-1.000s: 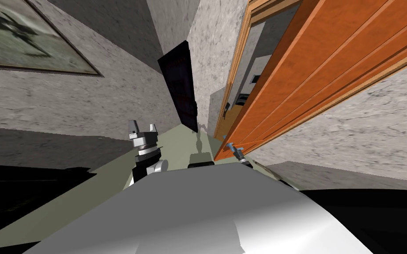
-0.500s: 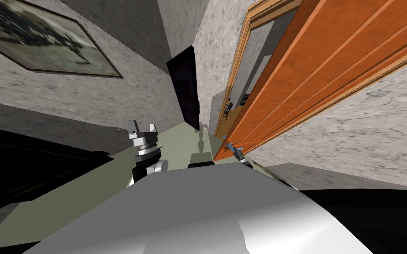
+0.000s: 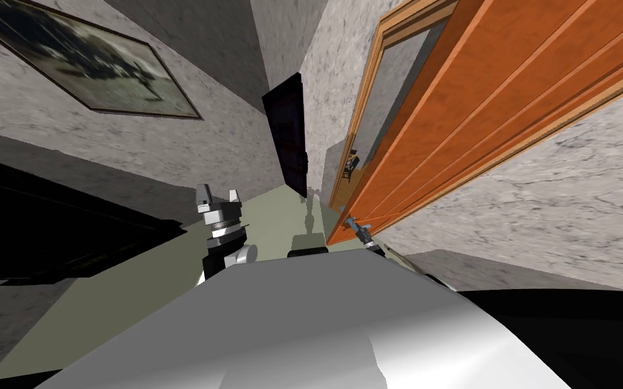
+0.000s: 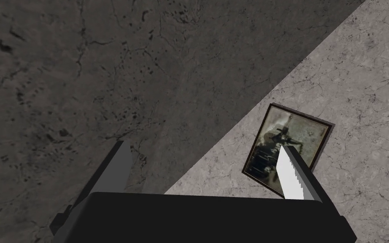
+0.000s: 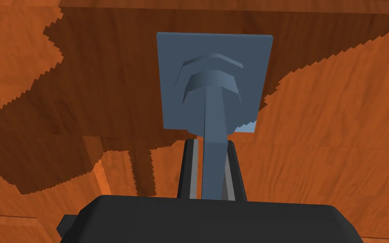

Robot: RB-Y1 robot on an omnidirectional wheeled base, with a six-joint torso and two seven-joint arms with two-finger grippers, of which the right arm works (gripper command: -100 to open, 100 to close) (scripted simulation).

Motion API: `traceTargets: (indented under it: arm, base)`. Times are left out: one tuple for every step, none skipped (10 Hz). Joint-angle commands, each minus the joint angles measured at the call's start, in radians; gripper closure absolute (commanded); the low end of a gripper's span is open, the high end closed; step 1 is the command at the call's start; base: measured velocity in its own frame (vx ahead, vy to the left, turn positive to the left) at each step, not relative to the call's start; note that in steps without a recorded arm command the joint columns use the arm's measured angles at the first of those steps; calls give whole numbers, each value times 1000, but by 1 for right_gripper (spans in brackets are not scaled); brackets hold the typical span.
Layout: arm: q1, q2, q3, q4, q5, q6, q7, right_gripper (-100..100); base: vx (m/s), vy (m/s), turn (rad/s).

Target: Pull the door open

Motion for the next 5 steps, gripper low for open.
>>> traceTargets:
  arm:
    - [-17, 8, 11, 22, 1, -4, 3, 100]
    - [-23, 10, 15, 18, -1, 4, 5, 100]
    - [-28, 12, 19, 14, -4, 13, 8, 100]
    - [-34, 14, 24, 10, -6, 22, 11, 100]
    - [-40, 15, 28, 6, -8, 31, 13, 100]
  base:
    - [-212, -66, 120]
    - [-186, -75, 145]
    - [-204, -82, 133]
    - [-214, -88, 131]
    - [-213, -93, 158]
